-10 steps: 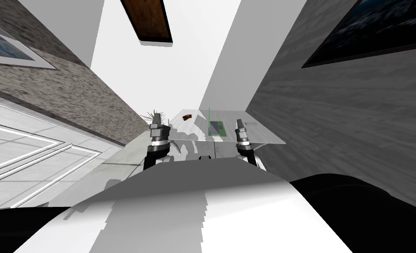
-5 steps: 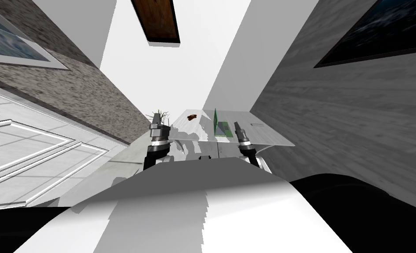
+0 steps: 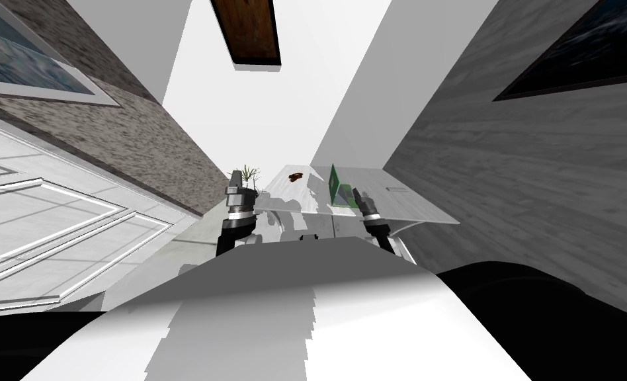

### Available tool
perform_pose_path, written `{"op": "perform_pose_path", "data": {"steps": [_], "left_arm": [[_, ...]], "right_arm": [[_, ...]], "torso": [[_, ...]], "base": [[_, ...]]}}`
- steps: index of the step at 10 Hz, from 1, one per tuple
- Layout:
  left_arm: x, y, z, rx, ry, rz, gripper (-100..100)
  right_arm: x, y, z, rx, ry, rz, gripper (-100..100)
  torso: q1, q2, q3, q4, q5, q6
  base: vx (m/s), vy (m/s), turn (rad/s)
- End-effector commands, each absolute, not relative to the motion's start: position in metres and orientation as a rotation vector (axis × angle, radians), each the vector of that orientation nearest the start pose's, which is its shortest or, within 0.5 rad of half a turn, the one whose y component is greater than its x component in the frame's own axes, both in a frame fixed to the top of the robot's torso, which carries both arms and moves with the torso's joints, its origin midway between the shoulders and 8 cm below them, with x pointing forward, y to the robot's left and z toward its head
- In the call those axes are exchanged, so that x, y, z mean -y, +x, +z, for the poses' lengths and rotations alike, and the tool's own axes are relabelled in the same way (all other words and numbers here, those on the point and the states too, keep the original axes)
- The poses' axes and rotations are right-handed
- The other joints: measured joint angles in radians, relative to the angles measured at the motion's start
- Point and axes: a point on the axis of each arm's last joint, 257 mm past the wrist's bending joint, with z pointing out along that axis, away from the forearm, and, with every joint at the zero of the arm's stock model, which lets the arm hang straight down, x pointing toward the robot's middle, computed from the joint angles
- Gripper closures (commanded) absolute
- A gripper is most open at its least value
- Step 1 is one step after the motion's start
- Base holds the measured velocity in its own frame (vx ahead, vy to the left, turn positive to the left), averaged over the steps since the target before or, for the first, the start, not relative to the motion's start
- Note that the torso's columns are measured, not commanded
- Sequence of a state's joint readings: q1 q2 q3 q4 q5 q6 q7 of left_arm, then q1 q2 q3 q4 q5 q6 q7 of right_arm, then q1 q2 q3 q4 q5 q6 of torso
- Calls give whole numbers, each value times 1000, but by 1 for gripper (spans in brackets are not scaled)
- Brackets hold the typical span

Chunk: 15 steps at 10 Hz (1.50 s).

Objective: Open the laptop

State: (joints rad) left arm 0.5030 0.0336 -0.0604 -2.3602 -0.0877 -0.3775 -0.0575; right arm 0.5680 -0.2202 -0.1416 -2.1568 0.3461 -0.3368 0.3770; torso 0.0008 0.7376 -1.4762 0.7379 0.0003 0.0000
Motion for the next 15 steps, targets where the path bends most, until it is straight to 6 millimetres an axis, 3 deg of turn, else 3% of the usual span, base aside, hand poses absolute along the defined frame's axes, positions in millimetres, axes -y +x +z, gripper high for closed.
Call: {"op": "perform_pose_path", "data": {"steps": [1, 9, 15], "left_arm": [[-248, 352, 34, -733, -599, -1238, 0], [-248, 352, 34, -733, -599, -1238, 0], [-248, 352, 34, -733, -599, -1238, 0]], "right_arm": [[340, 374, -106, -1286, 240, 315, -100], [418, 368, -147, -1478, 53, -164, -100], [497, 355, -153, -1581, -171, -599, -100]], "torso": [[-1, 0, 0, 0, 0, 0], [1, 1, 0, 0, 0, 0], [-2, 1, 0, 0, -1, 0]], "base": [[23, 134, 44], [32, 135, 39], [30, 152, 44]]}}
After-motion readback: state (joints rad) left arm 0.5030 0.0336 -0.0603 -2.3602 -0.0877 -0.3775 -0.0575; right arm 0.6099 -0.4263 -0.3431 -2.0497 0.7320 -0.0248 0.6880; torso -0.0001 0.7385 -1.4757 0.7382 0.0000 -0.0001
